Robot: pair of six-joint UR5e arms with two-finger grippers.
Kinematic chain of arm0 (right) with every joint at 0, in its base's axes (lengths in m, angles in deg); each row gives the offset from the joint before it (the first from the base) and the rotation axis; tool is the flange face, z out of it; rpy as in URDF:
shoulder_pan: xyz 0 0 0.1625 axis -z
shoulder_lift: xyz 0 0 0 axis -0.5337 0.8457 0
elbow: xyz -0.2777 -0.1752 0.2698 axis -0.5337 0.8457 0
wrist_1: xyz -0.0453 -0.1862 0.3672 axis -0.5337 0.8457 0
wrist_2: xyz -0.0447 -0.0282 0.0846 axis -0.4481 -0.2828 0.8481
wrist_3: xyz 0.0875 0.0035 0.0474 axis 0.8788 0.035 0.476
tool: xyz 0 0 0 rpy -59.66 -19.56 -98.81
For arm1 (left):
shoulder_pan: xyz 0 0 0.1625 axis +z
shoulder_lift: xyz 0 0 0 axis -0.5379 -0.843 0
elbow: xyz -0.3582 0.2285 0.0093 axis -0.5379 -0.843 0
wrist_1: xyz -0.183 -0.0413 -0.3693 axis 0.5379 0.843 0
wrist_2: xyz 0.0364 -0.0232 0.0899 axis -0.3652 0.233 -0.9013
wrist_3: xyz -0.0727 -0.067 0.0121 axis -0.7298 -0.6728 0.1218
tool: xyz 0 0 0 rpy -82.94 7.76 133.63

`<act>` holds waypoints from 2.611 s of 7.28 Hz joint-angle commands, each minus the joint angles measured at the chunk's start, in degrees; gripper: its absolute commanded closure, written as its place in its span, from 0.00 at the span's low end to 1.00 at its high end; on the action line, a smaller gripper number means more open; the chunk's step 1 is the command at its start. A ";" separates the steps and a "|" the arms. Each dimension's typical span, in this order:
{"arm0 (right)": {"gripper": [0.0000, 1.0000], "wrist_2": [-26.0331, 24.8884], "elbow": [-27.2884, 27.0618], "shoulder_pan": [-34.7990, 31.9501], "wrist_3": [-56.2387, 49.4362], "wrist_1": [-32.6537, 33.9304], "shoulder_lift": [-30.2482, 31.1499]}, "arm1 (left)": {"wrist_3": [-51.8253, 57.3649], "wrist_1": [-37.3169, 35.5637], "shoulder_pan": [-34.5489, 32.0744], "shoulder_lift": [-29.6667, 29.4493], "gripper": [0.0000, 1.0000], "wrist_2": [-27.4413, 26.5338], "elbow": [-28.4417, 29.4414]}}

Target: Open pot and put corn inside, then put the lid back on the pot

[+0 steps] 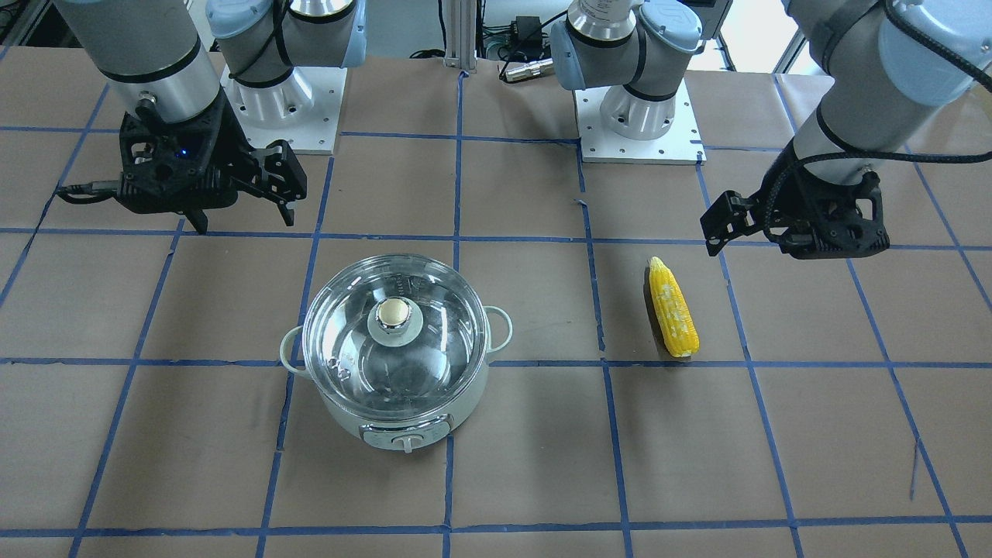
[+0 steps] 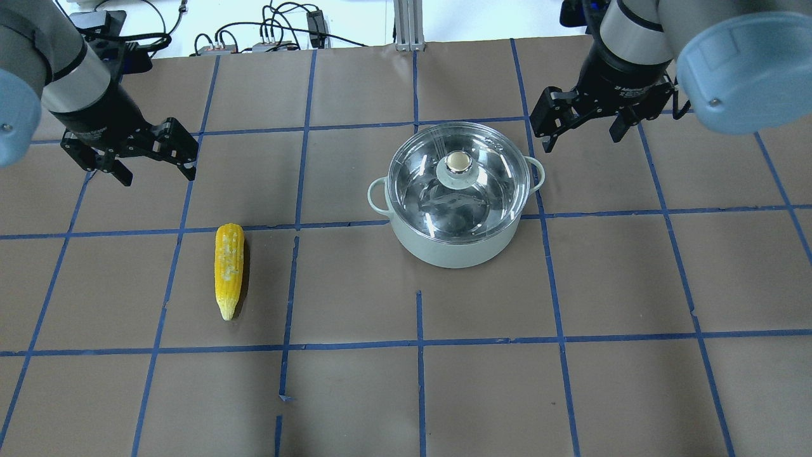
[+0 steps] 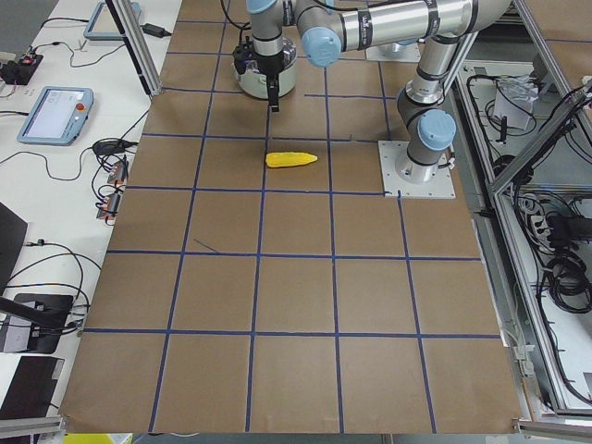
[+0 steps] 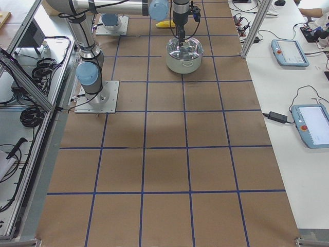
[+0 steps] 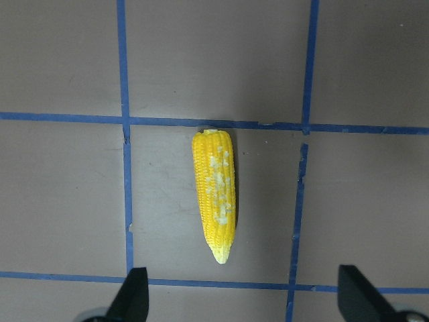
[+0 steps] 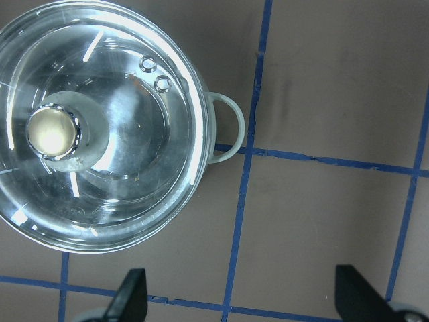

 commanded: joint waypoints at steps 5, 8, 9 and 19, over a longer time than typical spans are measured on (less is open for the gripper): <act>0.00 -0.03 2.20 -10.40 9.58 9.46 -9.01 | -7.67 -16.72 -0.56 1.17 0.00 -0.32 -13.52; 0.00 -0.29 5.02 -11.30 18.50 9.82 -11.66 | -6.28 -24.88 -0.30 -2.25 0.00 -0.58 -17.38; 0.00 -0.21 5.63 -11.38 19.04 10.00 -13.49 | -6.19 -24.90 -0.30 -3.14 0.00 -0.67 -17.30; 0.06 -0.12 1.77 -13.14 22.91 12.02 -14.92 | -6.45 -48.87 -0.74 -12.11 0.00 -2.43 -28.19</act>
